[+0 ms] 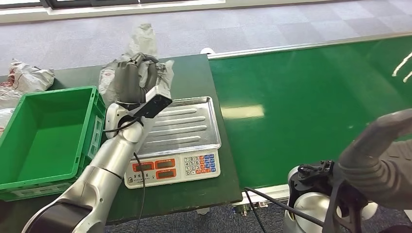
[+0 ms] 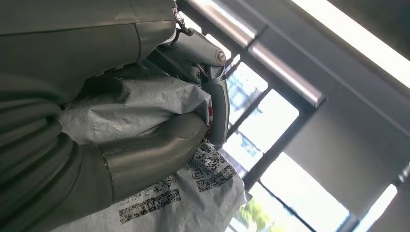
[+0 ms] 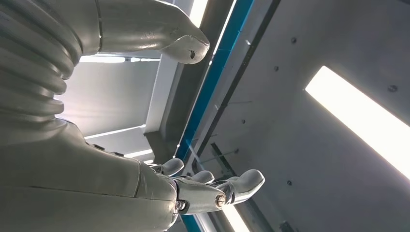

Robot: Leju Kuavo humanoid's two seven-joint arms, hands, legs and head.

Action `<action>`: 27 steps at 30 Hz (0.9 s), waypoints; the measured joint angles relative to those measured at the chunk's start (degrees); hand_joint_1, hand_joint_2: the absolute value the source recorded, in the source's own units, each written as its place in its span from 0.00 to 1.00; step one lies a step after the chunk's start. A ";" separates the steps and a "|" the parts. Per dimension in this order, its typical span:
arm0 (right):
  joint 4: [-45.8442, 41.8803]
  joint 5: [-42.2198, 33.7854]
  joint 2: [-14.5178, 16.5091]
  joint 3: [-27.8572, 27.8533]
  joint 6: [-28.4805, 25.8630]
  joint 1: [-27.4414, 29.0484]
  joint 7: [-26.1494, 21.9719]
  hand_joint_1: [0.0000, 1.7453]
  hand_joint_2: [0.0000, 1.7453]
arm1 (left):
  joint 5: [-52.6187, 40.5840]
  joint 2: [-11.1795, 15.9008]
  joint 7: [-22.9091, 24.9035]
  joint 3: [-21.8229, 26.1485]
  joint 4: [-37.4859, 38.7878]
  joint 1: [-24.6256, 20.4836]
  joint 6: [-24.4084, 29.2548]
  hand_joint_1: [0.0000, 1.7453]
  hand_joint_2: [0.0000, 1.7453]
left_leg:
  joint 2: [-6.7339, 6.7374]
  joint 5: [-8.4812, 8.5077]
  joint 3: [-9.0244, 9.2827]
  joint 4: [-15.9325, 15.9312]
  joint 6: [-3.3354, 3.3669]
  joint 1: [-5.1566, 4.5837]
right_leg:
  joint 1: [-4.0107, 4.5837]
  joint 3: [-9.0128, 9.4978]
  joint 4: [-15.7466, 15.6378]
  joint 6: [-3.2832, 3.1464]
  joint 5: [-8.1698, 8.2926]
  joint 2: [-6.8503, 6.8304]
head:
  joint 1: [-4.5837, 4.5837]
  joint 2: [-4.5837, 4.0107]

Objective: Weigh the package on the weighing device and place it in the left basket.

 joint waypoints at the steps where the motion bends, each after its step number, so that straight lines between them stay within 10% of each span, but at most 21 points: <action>1: -0.03 -0.04 -0.02 -0.19 0.00 0.14 0.00 0.00 1.00 | -0.59 0.76 0.71 0.64 -1.94 0.50 0.27 1.00 1.00 | 0.01 0.00 0.00 0.00 0.00 0.00 | 0.00 0.00 0.00 0.00 0.00 0.02 | 0.00 0.00; 17: 0.23 0.96 -0.29 -2.49 0.00 1.52 0.00 0.00 1.00 | -23.83 9.91 14.73 9.21 -11.92 4.19 3.16 1.00 1.00 | -0.01 0.01 -0.04 0.00 -0.01 0.00 | 0.00 -0.03 0.00 0.00 0.00 0.01 | -0.01 0.00; 24: 0.81 1.56 -0.34 -3.36 0.00 2.01 0.00 0.00 1.00 | -45.94 18.14 40.89 9.82 -9.68 4.73 3.42 0.99 1.00 | 0.69 -0.06 0.02 -0.04 -0.11 0.03 | 0.03 -0.27 0.01 -0.14 0.09 0.55 | -0.02 0.00; 27: 1.02 1.94 -0.39 -3.63 0.00 2.27 0.00 0.00 1.00 | -45.99 22.19 44.60 8.94 -6.66 5.33 3.57 0.25 1.00 | 0.63 -0.03 0.02 -0.07 -0.14 0.07 | 0.11 -0.29 0.01 -0.19 0.07 0.52 | -0.03 0.00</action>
